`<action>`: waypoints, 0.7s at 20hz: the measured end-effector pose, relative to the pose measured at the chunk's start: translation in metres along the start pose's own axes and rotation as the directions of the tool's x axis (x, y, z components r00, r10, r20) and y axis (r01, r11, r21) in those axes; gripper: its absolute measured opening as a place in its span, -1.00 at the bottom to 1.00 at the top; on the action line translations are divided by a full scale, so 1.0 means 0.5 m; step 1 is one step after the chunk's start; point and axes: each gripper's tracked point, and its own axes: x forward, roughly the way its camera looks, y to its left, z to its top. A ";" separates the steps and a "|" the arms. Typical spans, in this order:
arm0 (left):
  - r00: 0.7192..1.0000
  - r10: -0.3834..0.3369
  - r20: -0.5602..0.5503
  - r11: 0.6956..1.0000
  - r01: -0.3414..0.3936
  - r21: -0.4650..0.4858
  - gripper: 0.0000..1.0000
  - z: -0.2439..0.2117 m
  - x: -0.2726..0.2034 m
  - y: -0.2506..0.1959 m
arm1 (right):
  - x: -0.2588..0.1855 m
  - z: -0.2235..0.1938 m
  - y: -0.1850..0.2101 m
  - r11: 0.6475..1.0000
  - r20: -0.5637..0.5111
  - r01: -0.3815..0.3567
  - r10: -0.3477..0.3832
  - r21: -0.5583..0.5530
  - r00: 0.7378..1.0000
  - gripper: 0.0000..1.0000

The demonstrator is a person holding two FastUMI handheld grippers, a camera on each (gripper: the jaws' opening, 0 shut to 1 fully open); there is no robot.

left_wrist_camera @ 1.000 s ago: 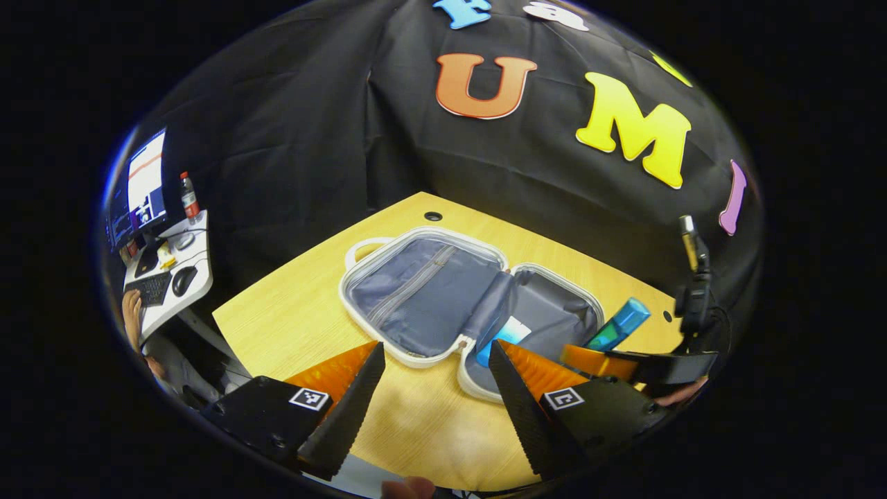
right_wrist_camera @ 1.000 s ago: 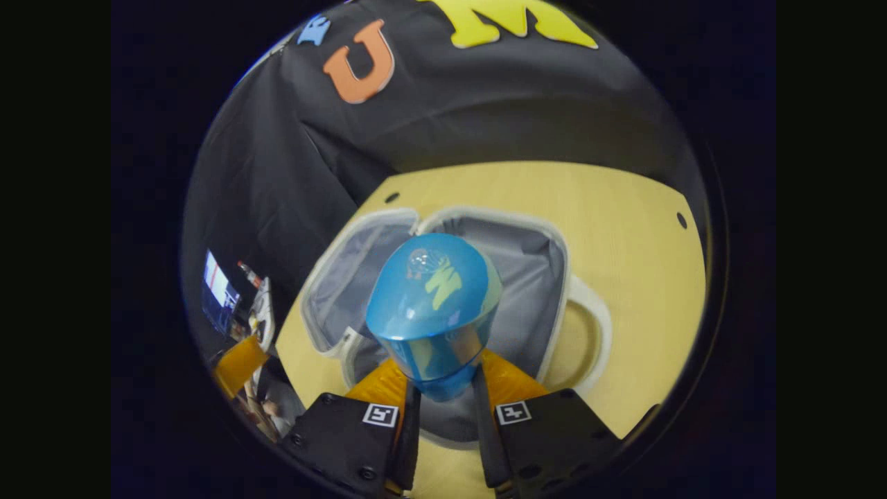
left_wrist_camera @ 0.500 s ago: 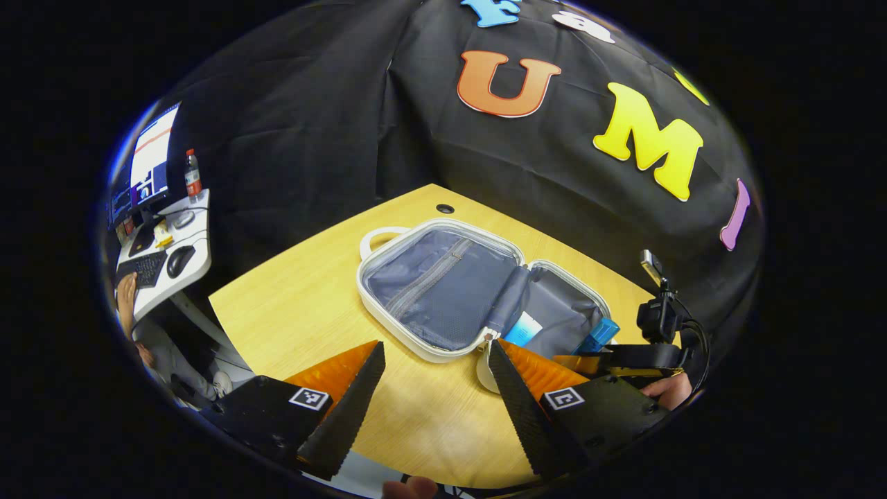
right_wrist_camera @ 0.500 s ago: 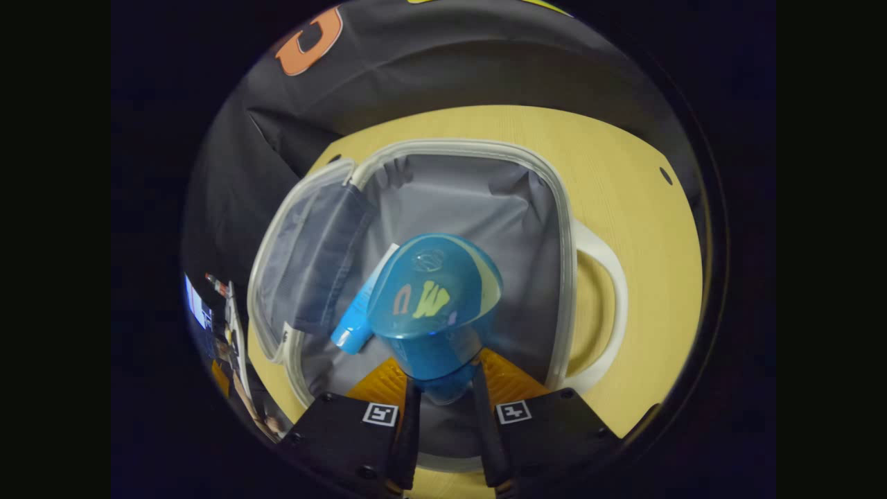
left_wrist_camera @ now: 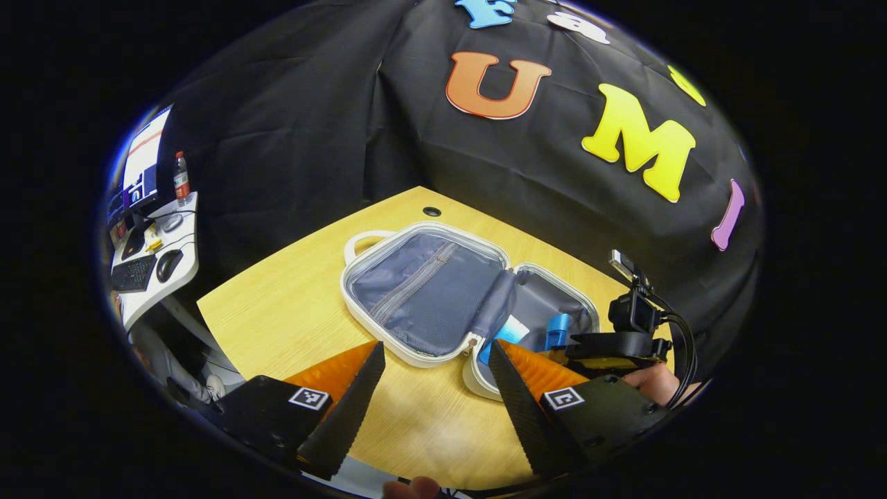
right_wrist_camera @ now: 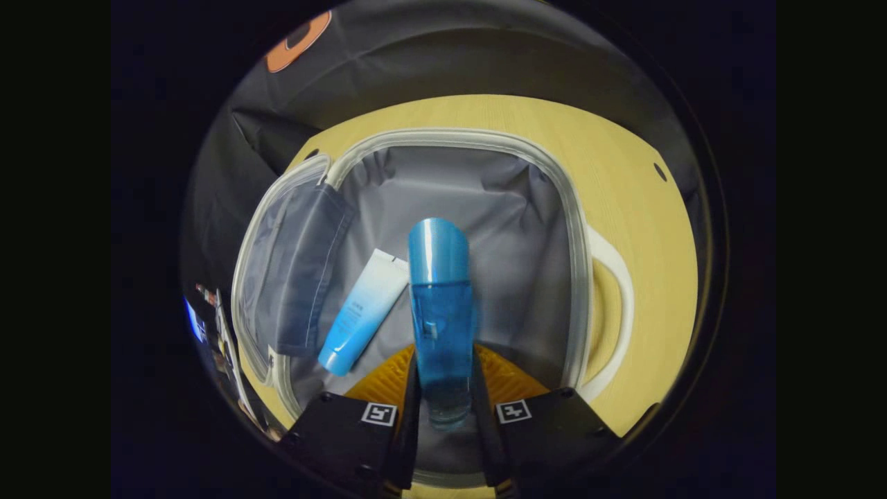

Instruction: First open the suitcase, pack the skin care products into it, and then close the suitcase.

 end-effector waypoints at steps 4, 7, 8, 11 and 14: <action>1.000 0.008 -0.013 0.999 -0.008 -0.033 0.93 -0.007 0.002 0.015 | 0.002 -0.002 0.001 0.999 -0.006 0.020 -0.020 -0.026 1.000 -0.29; 1.000 0.000 -0.013 0.999 0.000 -0.038 0.93 -0.001 0.002 0.019 | -0.001 -0.006 0.001 0.998 -0.012 0.023 -0.024 -0.055 1.000 -0.28; 1.000 0.001 -0.012 1.000 -0.001 -0.028 0.93 0.001 0.004 0.024 | -0.002 -0.009 0.002 0.998 -0.006 0.024 -0.025 -0.062 1.000 -0.23; 1.000 -0.009 0.002 1.000 0.009 -0.007 0.93 0.013 0.007 0.029 | -0.018 -0.019 0.000 0.995 0.009 0.037 -0.036 -0.091 0.999 -0.17; 0.999 -0.038 0.025 0.999 0.038 0.007 0.94 0.033 0.016 0.037 | -0.064 -0.024 0.006 0.991 0.049 -0.001 0.007 -0.130 0.999 -0.09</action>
